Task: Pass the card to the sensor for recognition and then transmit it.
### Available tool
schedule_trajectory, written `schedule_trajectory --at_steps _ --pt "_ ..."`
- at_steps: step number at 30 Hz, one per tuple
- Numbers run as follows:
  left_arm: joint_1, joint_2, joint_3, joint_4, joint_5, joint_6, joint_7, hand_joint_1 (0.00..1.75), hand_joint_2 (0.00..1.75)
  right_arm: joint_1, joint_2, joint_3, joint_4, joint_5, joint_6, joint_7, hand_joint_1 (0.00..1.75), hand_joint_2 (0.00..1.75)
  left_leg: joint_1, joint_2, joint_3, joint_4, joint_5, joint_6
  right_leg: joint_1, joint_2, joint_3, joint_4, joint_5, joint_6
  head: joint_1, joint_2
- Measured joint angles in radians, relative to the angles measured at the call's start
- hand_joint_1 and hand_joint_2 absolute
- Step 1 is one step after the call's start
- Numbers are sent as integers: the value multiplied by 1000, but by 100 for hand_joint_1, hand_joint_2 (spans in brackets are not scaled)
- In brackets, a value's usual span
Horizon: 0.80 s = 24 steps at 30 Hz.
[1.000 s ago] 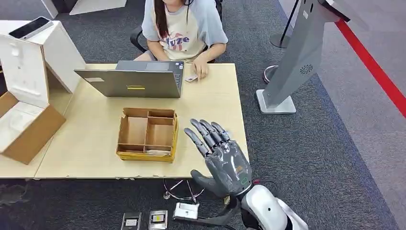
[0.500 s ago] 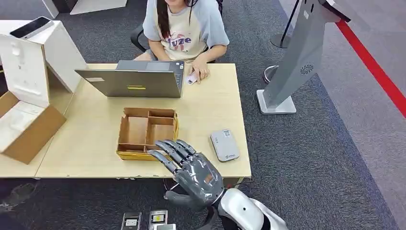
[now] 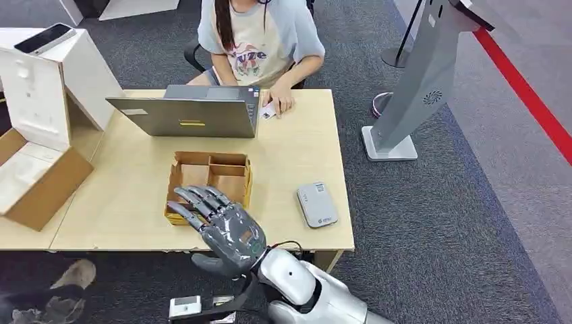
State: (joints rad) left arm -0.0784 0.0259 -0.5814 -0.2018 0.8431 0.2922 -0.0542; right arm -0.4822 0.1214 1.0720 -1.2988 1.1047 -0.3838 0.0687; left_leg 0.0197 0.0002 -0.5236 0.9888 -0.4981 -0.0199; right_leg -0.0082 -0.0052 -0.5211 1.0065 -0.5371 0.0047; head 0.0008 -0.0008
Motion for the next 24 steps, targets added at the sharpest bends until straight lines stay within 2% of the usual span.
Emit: schedule_trajectory --at_steps 7,11,18,24 --pt "0 1 -4 0 0 20 33 0 175 -74 113 34 270 -19 -88 -30 0 175 0 0 0 0 0 0 0 0 0 0 0 0 0 0" --pt "0 0 -7 0 7 33 54 0 175 -99 161 56 399 -24 -83 -29 0 175 0 0 0 0 0 0 0 0 0 0 0 0 0 0" --pt "0 0 -8 0 8 39 63 0 175 -132 198 97 524 -50 -66 16 0 175 0 0 0 0 0 0 0 0 -1 0 0 0 0 0" --pt "1 2 -19 0 3 34 63 0 175 -177 202 114 639 -56 -93 34 0 175 0 0 0 0 0 0 0 0 -1 0 0 0 0 0"
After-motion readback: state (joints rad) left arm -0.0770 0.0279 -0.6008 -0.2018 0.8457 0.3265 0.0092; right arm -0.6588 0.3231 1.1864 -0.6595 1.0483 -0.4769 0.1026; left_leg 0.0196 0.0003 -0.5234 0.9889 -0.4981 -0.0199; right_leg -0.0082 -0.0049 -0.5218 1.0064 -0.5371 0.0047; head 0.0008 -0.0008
